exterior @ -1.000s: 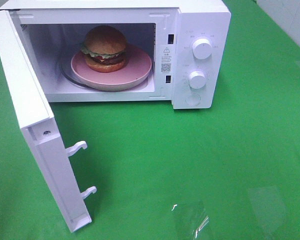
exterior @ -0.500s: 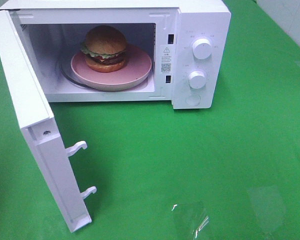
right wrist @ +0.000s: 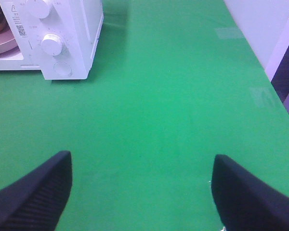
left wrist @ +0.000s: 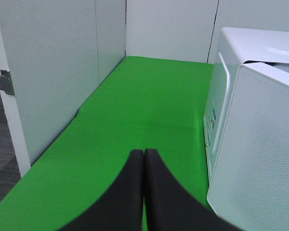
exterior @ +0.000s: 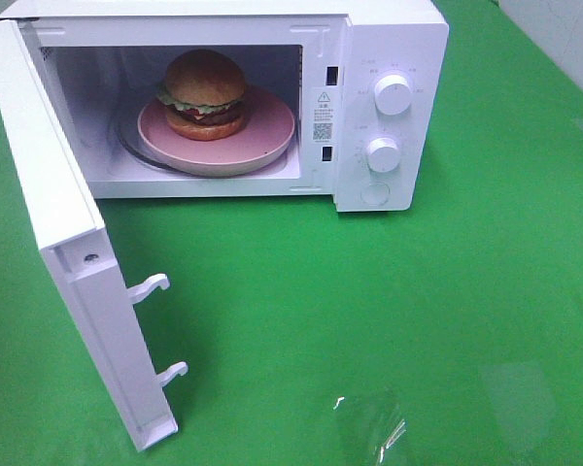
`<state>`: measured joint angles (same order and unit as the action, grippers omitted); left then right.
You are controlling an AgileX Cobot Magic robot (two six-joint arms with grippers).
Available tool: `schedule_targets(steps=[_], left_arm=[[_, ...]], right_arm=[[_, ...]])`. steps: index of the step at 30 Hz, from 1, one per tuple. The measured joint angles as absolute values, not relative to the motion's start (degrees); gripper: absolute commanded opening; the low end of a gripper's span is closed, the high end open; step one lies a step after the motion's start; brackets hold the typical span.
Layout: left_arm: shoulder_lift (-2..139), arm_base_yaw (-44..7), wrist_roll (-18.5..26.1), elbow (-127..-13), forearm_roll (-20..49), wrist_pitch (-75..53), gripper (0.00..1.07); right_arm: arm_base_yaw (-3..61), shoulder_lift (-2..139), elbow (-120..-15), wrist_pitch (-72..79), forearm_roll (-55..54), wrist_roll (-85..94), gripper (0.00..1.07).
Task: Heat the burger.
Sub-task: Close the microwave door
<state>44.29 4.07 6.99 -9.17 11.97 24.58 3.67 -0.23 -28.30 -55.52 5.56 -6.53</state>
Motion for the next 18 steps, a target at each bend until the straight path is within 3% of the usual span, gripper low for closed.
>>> schedule_targets(steps=[1, 4, 5, 6, 9, 18], left_arm=[[47.56, 4.07, 2.86, -9.0, 7.62, 26.93, 0.0], [50.31, 4.07, 0.0, -9.0, 2.81, 29.51, 0.0], [53.97, 4.07, -3.04, -9.0, -3.04, 32.37, 0.0], [53.97, 4.07, -3.04, -9.0, -3.04, 32.37, 0.0], [61.13, 4.07, -8.54, -9.0, -11.75, 38.5, 0.0], [71.56, 3.95, -14.04, -12.66, -23.49, 44.35, 0.0]], right_arm=[[3.67, -0.23, -28.3, -55.52, 5.56, -6.53, 0.76], [3.67, -0.23, -28.3, -55.52, 5.56, -6.53, 0.76], [3.67, -0.23, -28.3, -55.52, 5.56, -6.53, 0.76], [3.67, -0.23, -28.3, -55.52, 5.56, -6.53, 0.76], [3.67, -0.23, -28.3, -55.52, 5.56, -6.53, 0.76], [3.67, -0.23, -28.3, -55.52, 5.56, -6.53, 0.76]])
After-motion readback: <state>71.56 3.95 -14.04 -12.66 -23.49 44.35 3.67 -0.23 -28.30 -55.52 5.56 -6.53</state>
